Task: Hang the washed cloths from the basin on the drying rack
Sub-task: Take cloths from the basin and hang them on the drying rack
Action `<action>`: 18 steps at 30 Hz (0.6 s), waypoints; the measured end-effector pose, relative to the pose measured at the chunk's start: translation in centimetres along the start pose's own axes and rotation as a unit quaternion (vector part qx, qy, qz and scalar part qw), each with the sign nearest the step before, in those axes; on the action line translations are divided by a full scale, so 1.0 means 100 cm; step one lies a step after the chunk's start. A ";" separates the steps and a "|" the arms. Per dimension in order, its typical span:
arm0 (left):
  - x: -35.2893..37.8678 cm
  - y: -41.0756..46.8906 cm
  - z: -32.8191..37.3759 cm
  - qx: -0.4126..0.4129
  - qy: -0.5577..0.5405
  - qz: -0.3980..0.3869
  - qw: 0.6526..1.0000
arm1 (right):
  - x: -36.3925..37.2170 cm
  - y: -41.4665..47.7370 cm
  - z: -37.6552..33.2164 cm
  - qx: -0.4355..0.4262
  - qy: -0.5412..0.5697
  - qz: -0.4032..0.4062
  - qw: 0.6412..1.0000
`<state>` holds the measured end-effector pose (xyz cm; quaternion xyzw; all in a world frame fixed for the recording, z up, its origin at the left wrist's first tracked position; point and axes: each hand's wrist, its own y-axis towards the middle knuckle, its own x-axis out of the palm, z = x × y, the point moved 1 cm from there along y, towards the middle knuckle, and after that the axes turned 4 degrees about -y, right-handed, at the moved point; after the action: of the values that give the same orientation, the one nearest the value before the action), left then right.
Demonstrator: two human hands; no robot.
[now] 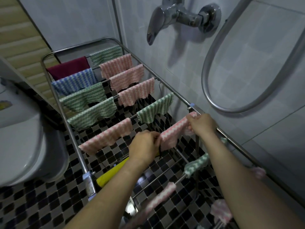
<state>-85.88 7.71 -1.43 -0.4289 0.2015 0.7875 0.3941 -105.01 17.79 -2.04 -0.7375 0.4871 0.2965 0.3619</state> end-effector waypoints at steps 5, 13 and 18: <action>-0.001 0.000 -0.002 0.007 0.007 -0.018 1.000 | -0.006 -0.003 -0.004 -0.049 -0.106 0.025 0.993; -0.044 -0.063 -0.001 -0.001 -0.041 -0.134 0.990 | -0.037 -0.065 -0.019 -0.245 -0.121 -0.282 0.920; -0.052 -0.120 -0.010 0.011 0.003 -0.203 0.979 | -0.038 -0.130 -0.017 -0.324 -0.199 -0.409 0.830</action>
<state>-74.15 12.04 2.57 -0.4591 0.1203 0.6872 0.5500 -94.08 21.70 5.14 -0.8692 -0.0656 0.4023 0.2799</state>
